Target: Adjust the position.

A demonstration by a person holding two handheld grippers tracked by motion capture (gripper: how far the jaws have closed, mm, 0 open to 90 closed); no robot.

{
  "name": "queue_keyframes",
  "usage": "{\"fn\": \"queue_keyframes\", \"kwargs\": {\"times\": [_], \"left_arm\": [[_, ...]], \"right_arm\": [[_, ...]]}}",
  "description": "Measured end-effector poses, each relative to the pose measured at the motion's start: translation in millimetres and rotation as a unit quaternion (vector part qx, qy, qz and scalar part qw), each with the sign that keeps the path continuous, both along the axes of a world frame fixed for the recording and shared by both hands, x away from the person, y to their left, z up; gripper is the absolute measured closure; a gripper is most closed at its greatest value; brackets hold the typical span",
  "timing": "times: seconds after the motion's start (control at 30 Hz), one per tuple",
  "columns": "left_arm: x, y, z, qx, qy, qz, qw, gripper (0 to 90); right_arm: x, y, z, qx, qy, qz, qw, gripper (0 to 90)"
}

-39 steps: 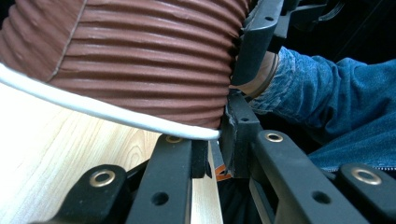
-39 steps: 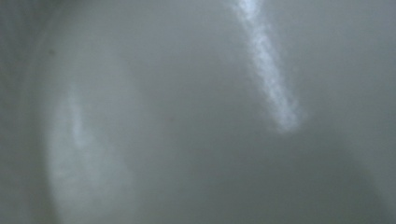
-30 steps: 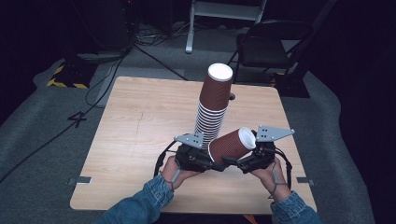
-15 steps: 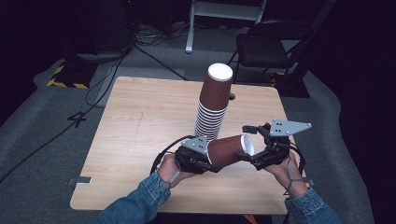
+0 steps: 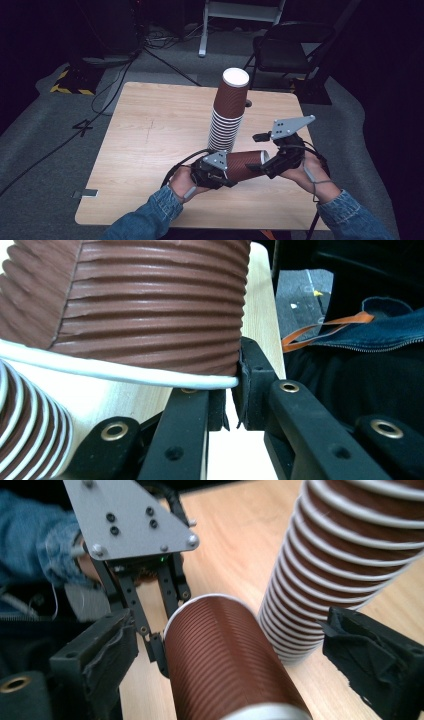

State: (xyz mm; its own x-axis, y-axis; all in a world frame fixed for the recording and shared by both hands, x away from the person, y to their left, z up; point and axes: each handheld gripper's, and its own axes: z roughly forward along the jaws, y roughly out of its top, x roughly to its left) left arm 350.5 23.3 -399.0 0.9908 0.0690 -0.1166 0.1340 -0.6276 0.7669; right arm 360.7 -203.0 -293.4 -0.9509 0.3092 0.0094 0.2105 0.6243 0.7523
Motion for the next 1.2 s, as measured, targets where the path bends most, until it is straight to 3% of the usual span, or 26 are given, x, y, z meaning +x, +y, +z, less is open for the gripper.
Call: {"fn": "queue_keyframes", "kwargs": {"times": [0.2, 0.4, 0.5, 0.73, 0.93, 1.03, 1.1, 1.13, 1.17, 1.2], "left_arm": [[-0.3, -0.1, 0.6, 0.013, 0.000, 0.001, 0.9999, 83.1], [0.2, 1.2, 3.4, 0.023, -0.012, 0.006, 0.9996, 82.9], [0.5, 1.9, 4.4, 0.019, -0.009, 0.006, 0.9998, 82.9], [0.2, -2.5, 3.3, 0.045, -0.002, -0.004, 0.9990, 82.9], [-2.2, -7.5, 1.8, 0.064, -0.009, -0.014, 0.9978, 82.9], [-3.2, -8.5, 2.1, 0.068, -0.011, -0.017, 0.9975, 82.9], [-4.4, -9.9, 1.8, 0.070, -0.010, -0.021, 0.9973, 82.9], [-4.4, -9.9, 1.8, 0.070, -0.010, -0.021, 0.9973, 82.9], [-5.4, -11.5, 1.0, 0.075, -0.011, -0.024, 0.9968, 82.9], [-5.8, -12.1, 1.2, 0.079, -0.013, -0.025, 0.9965, 82.9]], "right_arm": [[2.0, 18.4, -1.7, -0.065, 0.007, 0.021, 0.9976, 8.6], [3.4, 27.0, -8.1, -0.090, 0.008, 0.031, 0.9955, 8.6], [4.1, 27.5, -10.0, -0.095, 0.012, 0.028, 0.9950, 8.6], [5.4, 32.4, -18.2, -0.144, 0.028, 0.040, 0.9883, 14.2], [3.9, 42.3, -26.4, -0.199, 0.039, 0.050, 0.9779, 9.8], [3.5, 47.7, -32.4, -0.233, 0.042, 0.053, 0.9702, 8.0], [2.5, 51.1, -36.1, -0.250, 0.049, 0.052, 0.9657, 6.6], [2.5, 51.1, -36.1, -0.250, 0.049, 0.052, 0.9657, 6.6], [2.6, 54.0, -40.1, -0.261, 0.051, 0.063, 0.9619, 5.9], [2.4, 55.4, -42.0, -0.265, 0.051, 0.066, 0.9607, 5.9]]}}
